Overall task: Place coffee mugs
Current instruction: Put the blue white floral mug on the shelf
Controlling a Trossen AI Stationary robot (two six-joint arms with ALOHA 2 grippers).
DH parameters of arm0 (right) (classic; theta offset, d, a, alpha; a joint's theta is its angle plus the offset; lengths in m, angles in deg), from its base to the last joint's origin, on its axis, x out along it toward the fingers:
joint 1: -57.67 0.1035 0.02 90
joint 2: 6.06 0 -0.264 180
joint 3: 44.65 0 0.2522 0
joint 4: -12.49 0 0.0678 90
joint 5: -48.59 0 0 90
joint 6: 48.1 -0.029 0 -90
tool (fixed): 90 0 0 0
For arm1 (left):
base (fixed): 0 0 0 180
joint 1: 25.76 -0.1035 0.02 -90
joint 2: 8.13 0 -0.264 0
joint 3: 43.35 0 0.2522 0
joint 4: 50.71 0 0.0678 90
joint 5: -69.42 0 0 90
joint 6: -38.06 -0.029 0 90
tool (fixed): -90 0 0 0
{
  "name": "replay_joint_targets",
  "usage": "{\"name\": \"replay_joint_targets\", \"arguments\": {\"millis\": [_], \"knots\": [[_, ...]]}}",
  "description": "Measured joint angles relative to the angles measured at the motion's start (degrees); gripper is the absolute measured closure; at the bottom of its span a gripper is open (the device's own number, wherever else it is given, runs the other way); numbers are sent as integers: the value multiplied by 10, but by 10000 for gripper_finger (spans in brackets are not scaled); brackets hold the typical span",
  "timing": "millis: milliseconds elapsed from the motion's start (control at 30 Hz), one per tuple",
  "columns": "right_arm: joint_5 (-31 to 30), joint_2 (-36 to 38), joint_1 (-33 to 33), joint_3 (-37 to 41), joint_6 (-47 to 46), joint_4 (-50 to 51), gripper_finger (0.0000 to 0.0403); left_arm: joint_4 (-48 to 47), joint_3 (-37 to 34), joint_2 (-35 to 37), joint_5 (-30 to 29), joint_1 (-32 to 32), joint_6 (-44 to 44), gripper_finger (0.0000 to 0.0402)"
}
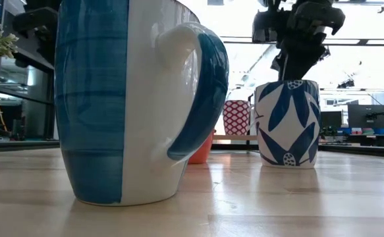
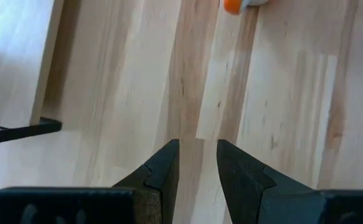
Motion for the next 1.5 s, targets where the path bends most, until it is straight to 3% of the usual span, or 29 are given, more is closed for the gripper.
{"name": "replay_joint_targets", "arguments": {"millis": [400, 800, 867, 967, 1033, 1267, 1500], "knots": [[0, -31, 0, 0, -10, -17, 288, 11, -44, 75, -27, 0, 31, 303], [-1, -80, 0, 0, -44, -46, 290, 12, -43, 100, -41, 0, 31, 303], [-1, -80, 0, 0, -58, -44, 304, 12, -43, 101, -43, 0, 31, 303], [-1, -80, 0, 0, -76, -36, 364, 12, -43, 101, -43, 0, 31, 303], [-16, -80, 0, 0, -78, -30, 390, 12, -43, 101, -43, 0, 31, 303], [-47, -51, 0, -20, -89, 12, 398, 11, -43, 101, -43, 0, 31, 303], [-172, 17, -1, -130, -82, 110, 400, 10, -43, 101, -43, 0, 30, 303]]}}
